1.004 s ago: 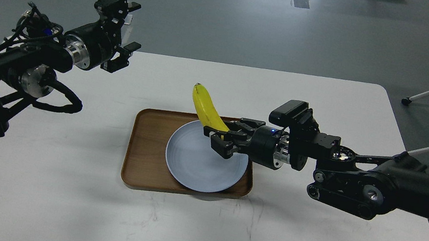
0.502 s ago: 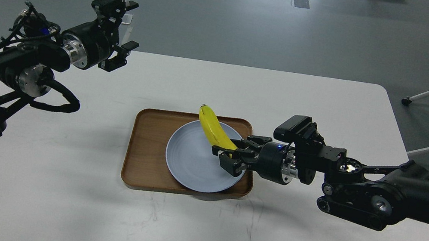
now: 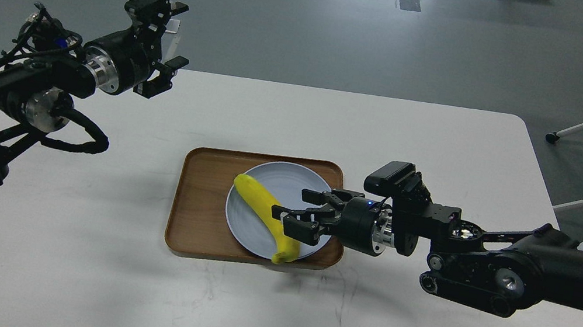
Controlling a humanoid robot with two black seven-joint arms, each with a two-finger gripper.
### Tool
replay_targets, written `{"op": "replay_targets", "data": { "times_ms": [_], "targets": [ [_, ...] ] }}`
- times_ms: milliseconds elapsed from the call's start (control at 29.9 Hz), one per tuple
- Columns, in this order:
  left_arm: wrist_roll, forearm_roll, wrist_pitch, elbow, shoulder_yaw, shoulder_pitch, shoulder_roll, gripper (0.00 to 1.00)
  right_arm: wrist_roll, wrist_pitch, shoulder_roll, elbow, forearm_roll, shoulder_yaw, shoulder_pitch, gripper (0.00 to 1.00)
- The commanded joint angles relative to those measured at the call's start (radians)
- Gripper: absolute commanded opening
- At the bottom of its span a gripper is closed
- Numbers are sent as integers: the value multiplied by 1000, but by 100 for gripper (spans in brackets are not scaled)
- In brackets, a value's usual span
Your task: Place banana on plate with both arms
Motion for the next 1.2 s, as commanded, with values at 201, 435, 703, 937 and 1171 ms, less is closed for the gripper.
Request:
{"op": "replay_targets", "data": {
  "times_ms": [201, 435, 703, 937, 1171],
  "targets": [
    [0, 0, 0, 0, 0, 1, -3, 98, -4, 0, -65, 7, 14, 106, 21, 99],
    [0, 0, 0, 0, 0, 1, -11, 98, -5, 6, -145, -2, 224, 290, 18, 99],
    [0, -1, 2, 0, -6, -1, -23, 98, -7, 32, -197, -1, 724, 511, -17, 98],
    [0, -20, 0, 0, -14, 10, -43, 98, -16, 166, -202, -24, 1153, 676, -62, 98],
    [9, -52, -14, 0, -103, 54, -60, 98, -48, 261, -202, -45, 1235, 765, -157, 98]
  ]
}}
